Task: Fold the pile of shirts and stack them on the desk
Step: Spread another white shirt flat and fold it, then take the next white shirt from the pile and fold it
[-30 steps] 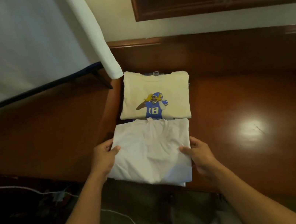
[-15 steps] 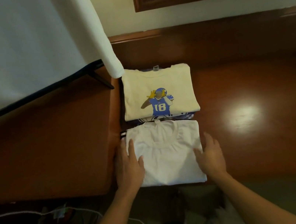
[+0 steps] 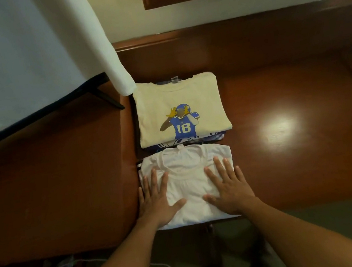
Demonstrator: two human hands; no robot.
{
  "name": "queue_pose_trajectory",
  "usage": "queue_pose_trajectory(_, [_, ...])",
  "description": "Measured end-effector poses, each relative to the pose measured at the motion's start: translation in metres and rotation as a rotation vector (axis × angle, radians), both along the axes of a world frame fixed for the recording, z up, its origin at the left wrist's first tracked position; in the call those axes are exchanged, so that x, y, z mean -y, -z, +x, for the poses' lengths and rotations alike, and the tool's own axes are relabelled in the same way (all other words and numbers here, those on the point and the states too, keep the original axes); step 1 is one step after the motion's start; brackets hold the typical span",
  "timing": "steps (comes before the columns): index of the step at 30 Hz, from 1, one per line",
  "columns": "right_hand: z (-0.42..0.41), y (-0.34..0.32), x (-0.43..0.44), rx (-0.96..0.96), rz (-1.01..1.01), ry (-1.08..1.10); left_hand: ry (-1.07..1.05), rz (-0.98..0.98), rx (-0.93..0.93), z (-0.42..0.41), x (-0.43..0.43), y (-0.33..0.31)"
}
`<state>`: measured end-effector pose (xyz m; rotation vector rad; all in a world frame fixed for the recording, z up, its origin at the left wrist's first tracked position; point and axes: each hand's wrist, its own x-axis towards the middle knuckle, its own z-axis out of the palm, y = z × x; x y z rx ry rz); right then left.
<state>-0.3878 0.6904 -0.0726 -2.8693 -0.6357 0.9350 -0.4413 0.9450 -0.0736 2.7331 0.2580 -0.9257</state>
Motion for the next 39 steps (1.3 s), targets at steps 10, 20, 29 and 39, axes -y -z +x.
queue_pose_trajectory(10, [0.014, -0.068, 0.035, 0.117, 0.241, 0.204, -0.02, 0.034, 0.324, -0.001, 0.039, -0.047])
queue_pose_trajectory(20, [-0.009, -0.156, 0.187, 0.265, 0.493, 0.652, -0.109, -0.307, 0.443, 0.03, 0.201, -0.128])
queue_pose_trajectory(29, [-0.046, -0.208, 0.385, 0.431, 0.601, 0.864, 0.015, -0.58, 0.527, 0.051, 0.394, -0.182])
queue_pose_trajectory(39, [-0.051, -0.215, 0.533, 0.503, 0.543, 1.039, 0.285, -0.579, 0.474, 0.09, 0.55, -0.193])
